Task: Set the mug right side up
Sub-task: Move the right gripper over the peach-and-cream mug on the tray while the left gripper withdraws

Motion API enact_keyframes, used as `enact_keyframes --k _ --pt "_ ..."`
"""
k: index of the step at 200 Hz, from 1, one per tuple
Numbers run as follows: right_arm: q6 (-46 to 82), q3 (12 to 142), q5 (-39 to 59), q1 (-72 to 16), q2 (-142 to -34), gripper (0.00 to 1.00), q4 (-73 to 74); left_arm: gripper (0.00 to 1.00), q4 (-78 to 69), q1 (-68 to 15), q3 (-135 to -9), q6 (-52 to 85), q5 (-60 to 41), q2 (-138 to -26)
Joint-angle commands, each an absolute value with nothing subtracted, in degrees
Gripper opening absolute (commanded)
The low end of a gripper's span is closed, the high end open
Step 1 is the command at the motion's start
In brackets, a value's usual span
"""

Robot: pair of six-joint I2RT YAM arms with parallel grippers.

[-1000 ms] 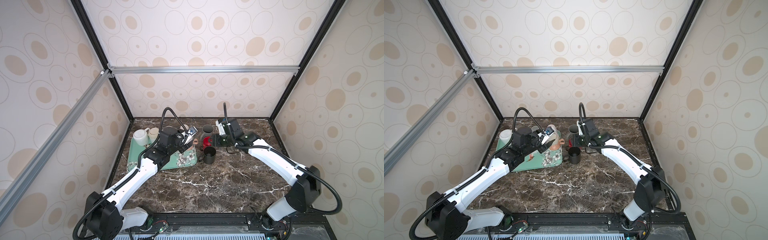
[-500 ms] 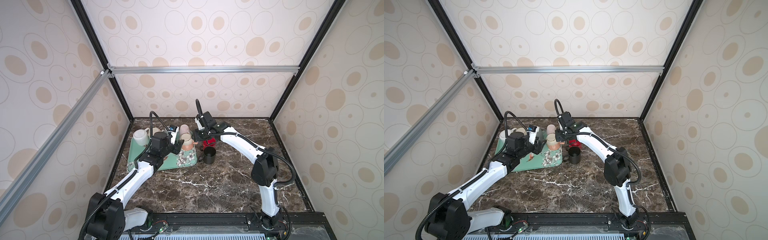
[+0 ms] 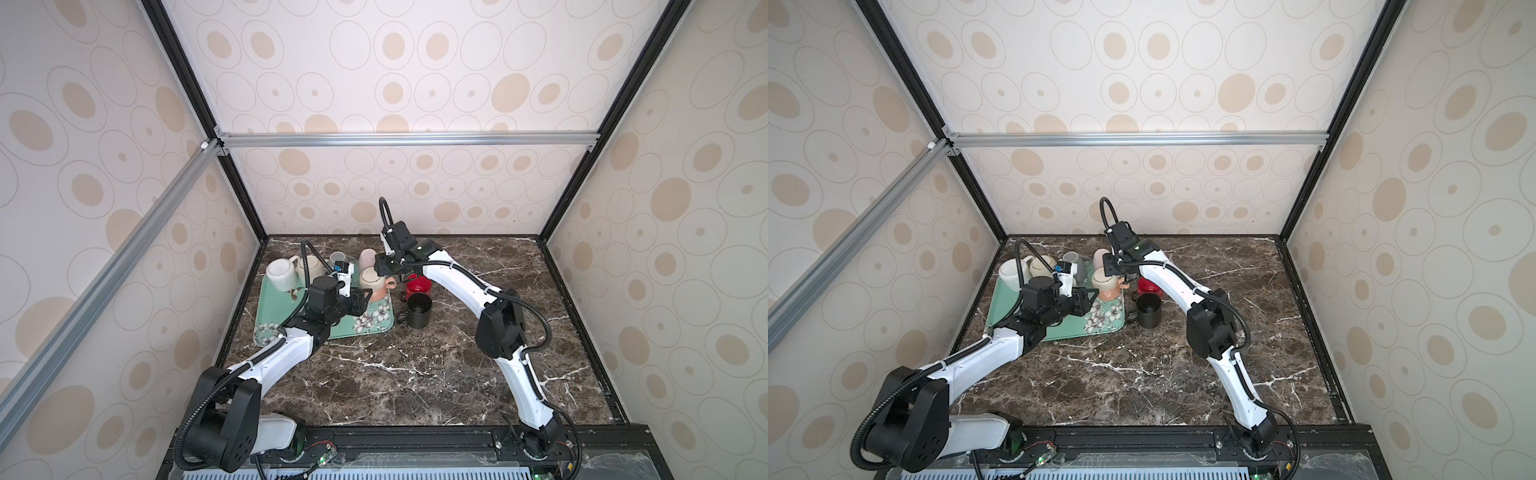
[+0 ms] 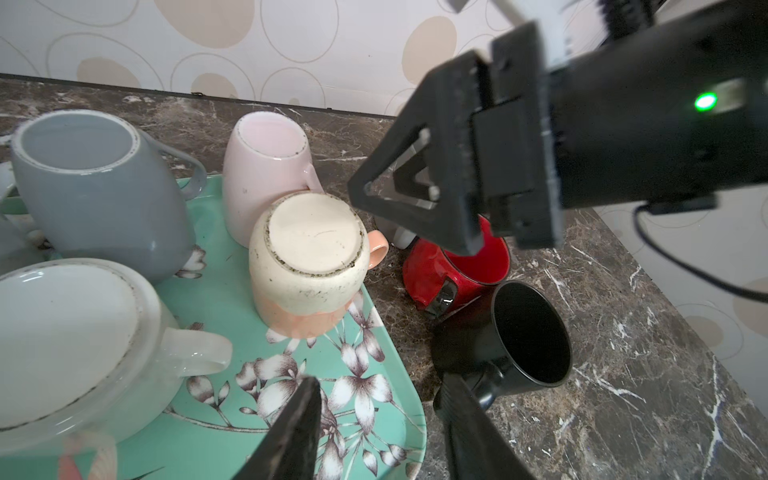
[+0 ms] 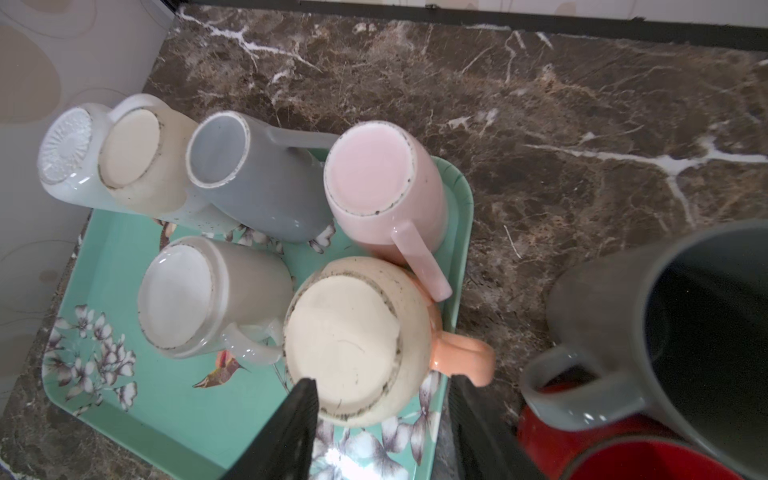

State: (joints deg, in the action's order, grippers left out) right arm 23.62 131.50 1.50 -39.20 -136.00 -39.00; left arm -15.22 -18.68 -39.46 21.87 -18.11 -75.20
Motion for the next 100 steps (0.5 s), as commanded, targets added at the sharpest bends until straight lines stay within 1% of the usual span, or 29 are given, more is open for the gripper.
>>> enact_keyframes --k 1,21,36,75,100 --pt "23.11 135.75 2.97 -39.20 -139.48 0.55 -40.25 0.51 -13.70 -18.28 -41.38 21.20 -17.56 -74.22" --pt "23.64 136.04 4.12 -39.38 -140.54 0.54 -39.84 0.54 -12.70 -17.75 -40.56 22.14 -14.13 -73.48" --pt "23.56 135.08 4.70 -39.72 -140.41 0.53 -39.73 0.54 -11.77 -15.96 -40.34 23.94 -13.10 -73.78" --pt "23.27 130.01 7.07 -40.70 -139.01 0.48 -39.44 0.52 -10.41 -11.79 -42.58 27.95 -18.87 -75.85" --pt "23.72 127.78 7.82 -41.61 -137.77 0.44 -40.46 0.52 -10.60 -10.87 -41.93 27.65 -18.42 -75.29"
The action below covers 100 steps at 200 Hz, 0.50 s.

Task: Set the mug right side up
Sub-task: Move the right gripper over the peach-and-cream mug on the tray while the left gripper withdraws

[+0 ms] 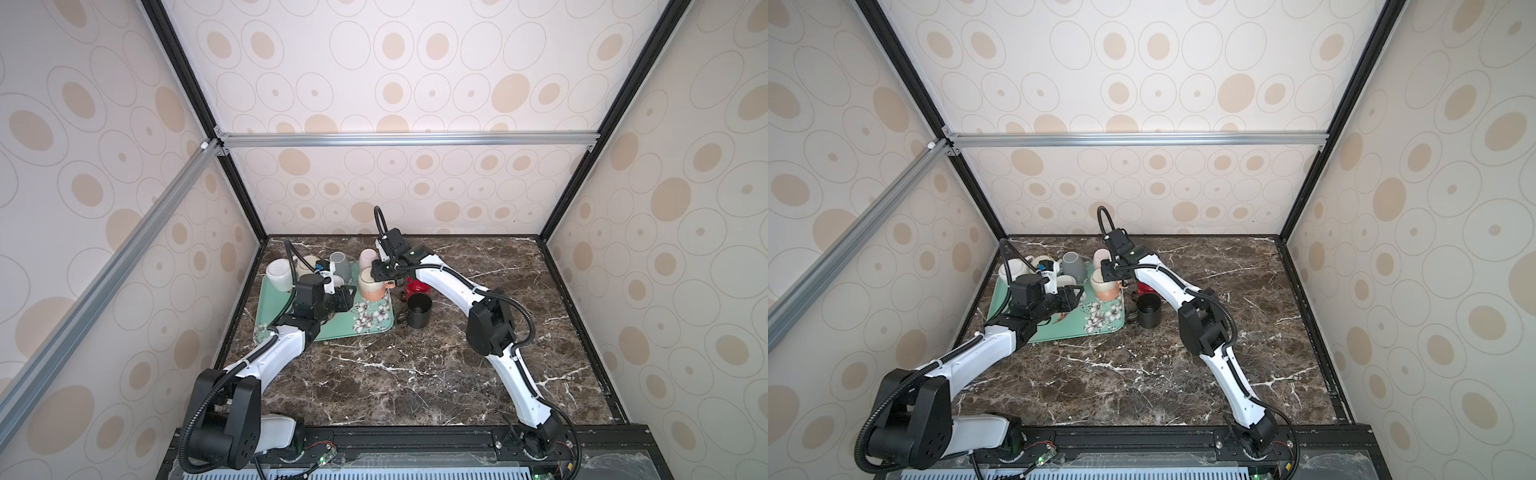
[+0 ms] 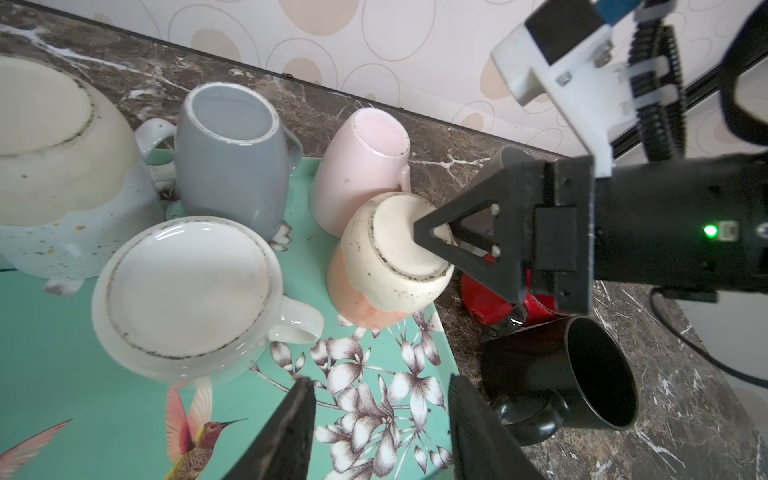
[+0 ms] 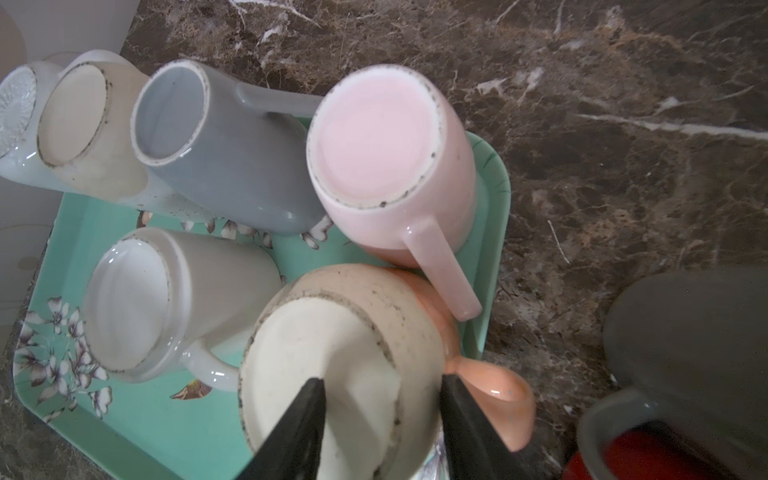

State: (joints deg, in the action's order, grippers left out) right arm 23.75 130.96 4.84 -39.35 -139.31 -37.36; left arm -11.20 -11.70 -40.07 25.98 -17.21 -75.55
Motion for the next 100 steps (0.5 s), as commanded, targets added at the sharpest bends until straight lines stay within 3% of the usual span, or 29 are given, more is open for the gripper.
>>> enact_keyframes --k 1,43,100 --pt "23.72 127.70 7.82 -41.68 -137.70 0.44 -40.49 0.52 -10.66 -10.84 -41.84 27.63 -18.35 -75.26" --pt "24.64 122.63 8.62 -42.80 -134.41 0.40 -38.87 0.52 -10.46 -9.26 -41.91 27.05 -18.74 -75.56" --pt "26.10 115.40 9.82 -44.57 -129.32 0.41 -36.82 0.51 -11.25 -8.44 -43.73 28.71 -21.75 -78.18"
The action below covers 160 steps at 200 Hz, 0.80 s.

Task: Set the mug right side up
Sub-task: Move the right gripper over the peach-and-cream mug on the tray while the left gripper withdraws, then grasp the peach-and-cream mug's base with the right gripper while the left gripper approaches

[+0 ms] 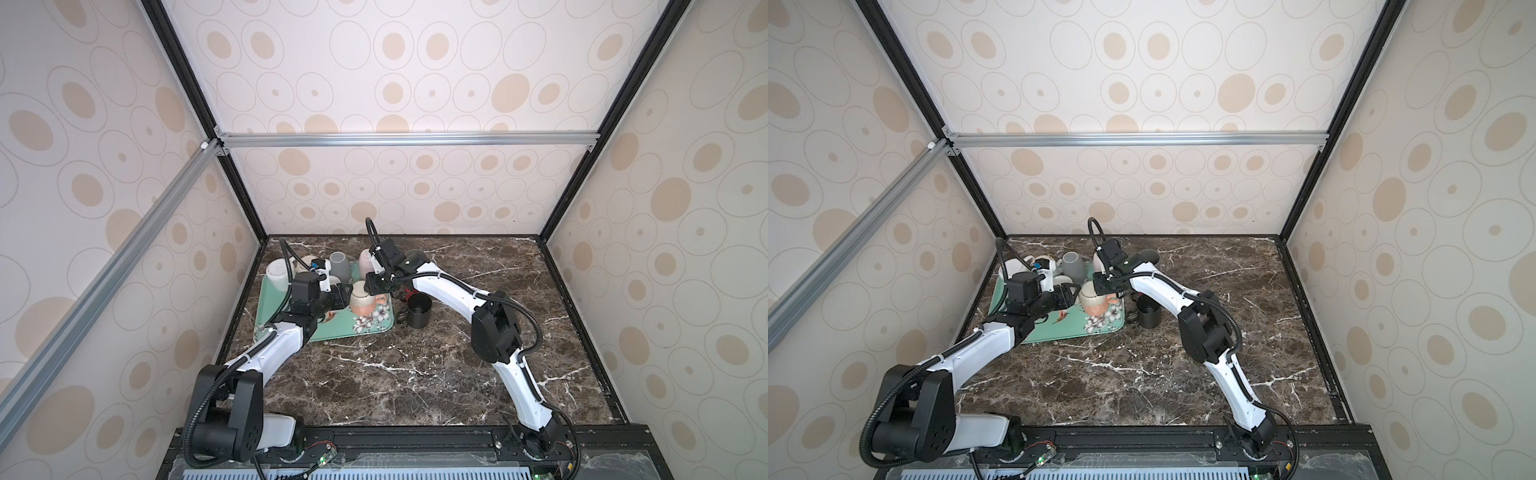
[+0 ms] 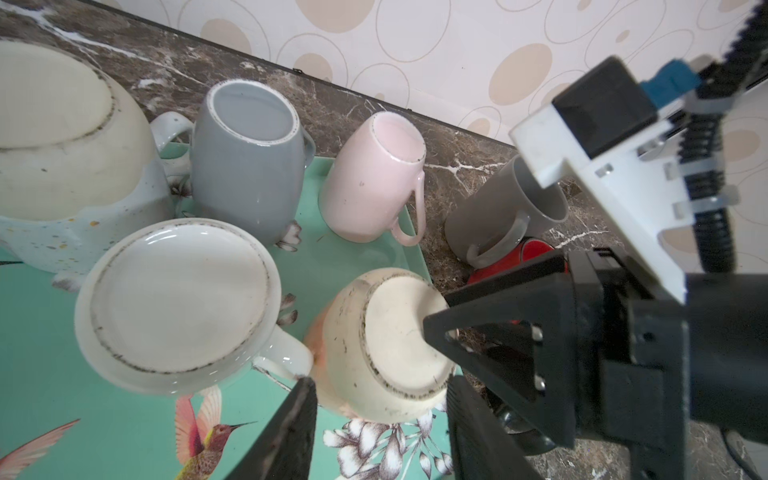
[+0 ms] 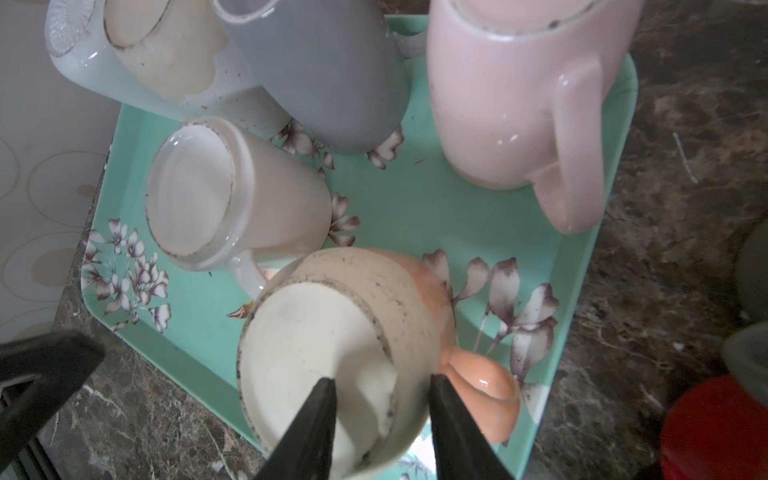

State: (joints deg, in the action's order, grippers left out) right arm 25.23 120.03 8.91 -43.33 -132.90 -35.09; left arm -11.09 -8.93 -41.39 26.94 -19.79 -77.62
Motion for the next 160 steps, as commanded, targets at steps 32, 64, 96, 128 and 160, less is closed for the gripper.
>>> enact_keyframes --k 32,64,96,128,160 --pt "27.49 109.27 10.87 -45.28 -125.44 0.43 -33.38 0.50 -9.85 -8.44 -42.40 28.85 -21.52 -76.72" --pt "29.06 104.65 11.69 -47.09 -122.66 0.42 -31.13 0.51 -6.90 -8.09 -41.76 27.96 -19.95 -73.51" --pt "30.48 99.72 11.36 -48.79 -118.53 0.46 -27.69 0.51 -2.01 -7.49 -42.68 26.81 -19.15 -70.88" --pt "30.08 94.17 10.41 -49.25 -114.41 0.53 -22.73 0.52 4.68 -7.47 -44.06 26.72 -22.52 -69.92" --pt "25.52 96.28 8.56 -49.26 -114.69 0.54 -26.36 0.51 9.14 -7.47 -41.69 26.17 -23.59 -66.60"
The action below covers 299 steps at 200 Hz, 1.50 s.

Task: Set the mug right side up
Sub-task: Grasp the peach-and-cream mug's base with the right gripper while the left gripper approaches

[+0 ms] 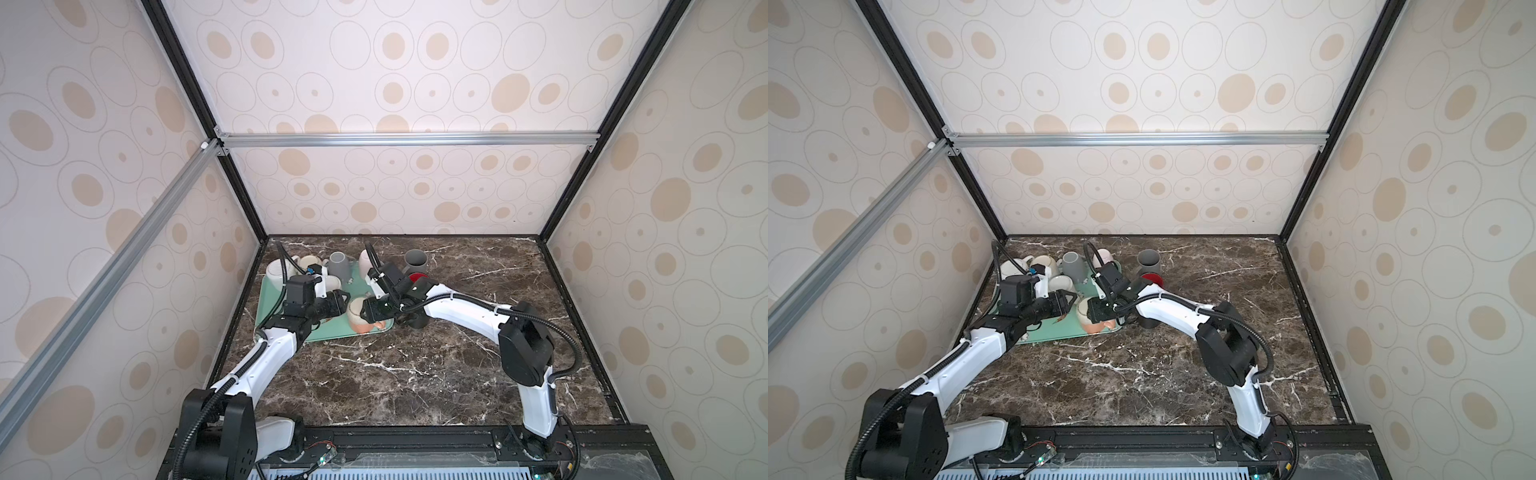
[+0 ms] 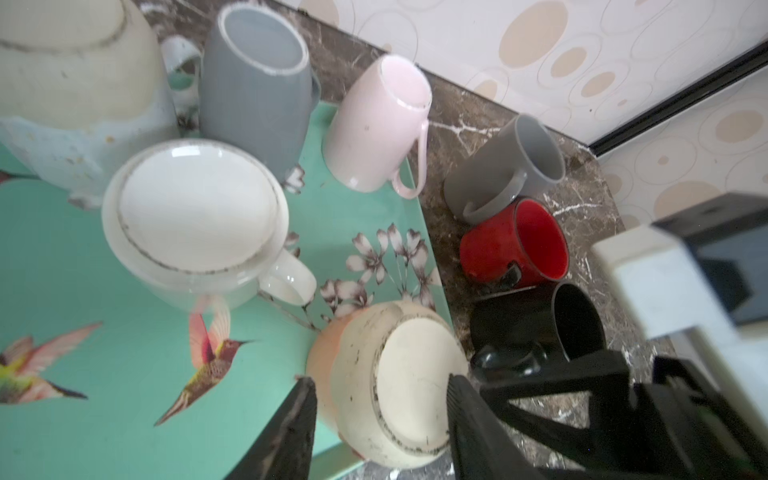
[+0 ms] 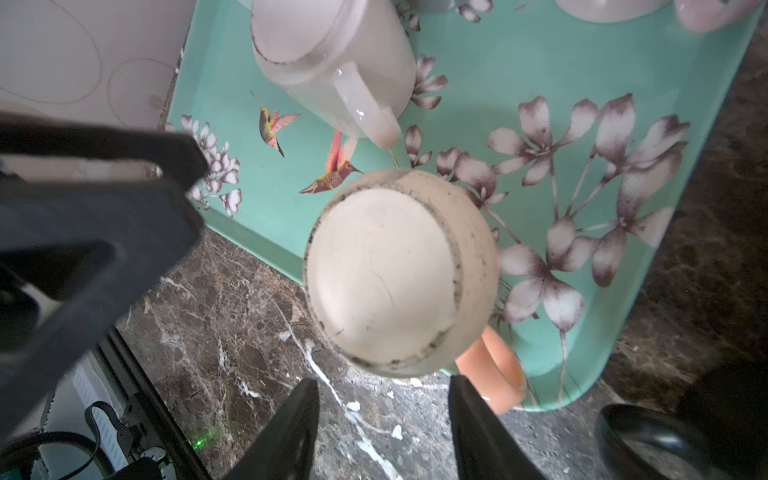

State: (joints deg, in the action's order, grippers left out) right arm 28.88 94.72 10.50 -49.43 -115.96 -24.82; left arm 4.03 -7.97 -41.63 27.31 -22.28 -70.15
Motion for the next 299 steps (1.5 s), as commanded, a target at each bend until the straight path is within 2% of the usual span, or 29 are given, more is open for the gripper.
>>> enact_keyframes --k 1,31,68,111,155,270,299 --pt "25.29 96.39 8.41 -49.24 -114.69 0.54 -26.58 0.51 9.14 -7.47 -41.54 26.18 -23.57 -66.43" --pt "19.66 96.06 4.97 -49.22 -113.04 0.55 -30.20 0.51 5.90 -7.42 -37.32 29.15 -24.94 -63.90" --pt "7.83 96.43 6.00 -49.22 -110.72 0.55 -33.52 0.50 -1.49 -7.42 -33.53 33.04 -31.11 -66.53" --pt "0.25 95.26 2.11 -49.07 -110.57 0.54 -34.85 0.50 -10.54 -7.30 -29.97 37.23 -34.66 -68.43" --pt "0.07 98.36 0.98 -49.12 -115.92 0.54 -37.60 0.49 -13.36 -6.59 -30.98 38.37 -36.43 -72.30" --pt "2.86 94.95 4.13 -49.09 -123.12 0.54 -25.80 0.46 -23.41 -4.48 -31.84 43.71 -39.93 -80.56" --pt "3.00 94.74 3.81 -49.11 -124.10 0.50 -24.20 0.45 -23.55 -4.22 -32.84 43.94 -40.38 -81.21"
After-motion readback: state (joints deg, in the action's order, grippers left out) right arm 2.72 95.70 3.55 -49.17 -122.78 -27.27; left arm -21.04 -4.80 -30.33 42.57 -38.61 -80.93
